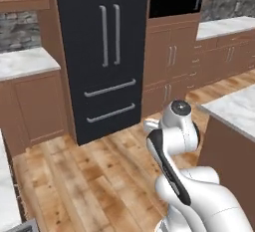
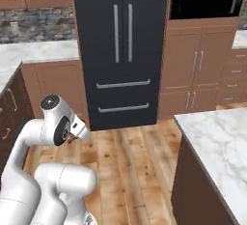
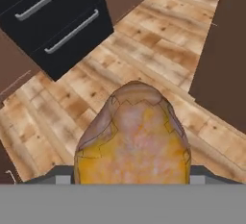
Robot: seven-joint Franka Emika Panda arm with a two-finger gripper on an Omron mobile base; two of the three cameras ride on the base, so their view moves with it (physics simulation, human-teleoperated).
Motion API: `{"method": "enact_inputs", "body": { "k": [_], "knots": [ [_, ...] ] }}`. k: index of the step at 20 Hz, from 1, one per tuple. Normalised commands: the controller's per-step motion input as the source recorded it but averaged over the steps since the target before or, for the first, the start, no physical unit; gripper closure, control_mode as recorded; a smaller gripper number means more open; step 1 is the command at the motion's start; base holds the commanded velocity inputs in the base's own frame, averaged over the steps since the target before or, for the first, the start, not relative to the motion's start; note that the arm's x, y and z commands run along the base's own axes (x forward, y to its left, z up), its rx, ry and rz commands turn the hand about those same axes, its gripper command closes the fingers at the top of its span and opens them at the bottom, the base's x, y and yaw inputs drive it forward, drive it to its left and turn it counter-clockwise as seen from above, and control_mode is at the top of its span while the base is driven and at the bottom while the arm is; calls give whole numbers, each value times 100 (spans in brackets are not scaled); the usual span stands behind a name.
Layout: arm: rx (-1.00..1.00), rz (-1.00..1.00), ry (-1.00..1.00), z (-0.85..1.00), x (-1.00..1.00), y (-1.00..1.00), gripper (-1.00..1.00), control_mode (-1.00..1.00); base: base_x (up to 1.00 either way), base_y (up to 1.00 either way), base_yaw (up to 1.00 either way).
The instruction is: Take the chicken drumsticks from the pan and place one on each plate on the dining counter.
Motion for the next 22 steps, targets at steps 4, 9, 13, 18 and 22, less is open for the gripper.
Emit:
{"method": "enact_inputs", "body": {
  "k": [4,9,13,18,22],
  "knots": [
    [0,0,0,0,0,0,100,100,84,5,-60],
    [0,0,0,0,0,0,100,100,100,43,-41],
    [0,0,0,0,0,0,100,100,100,68,-39],
    [0,0,0,0,0,0,100,100,100,58,-54],
    [0,0,0,0,0,0,100,100,100,44,-64]
  ]
}}
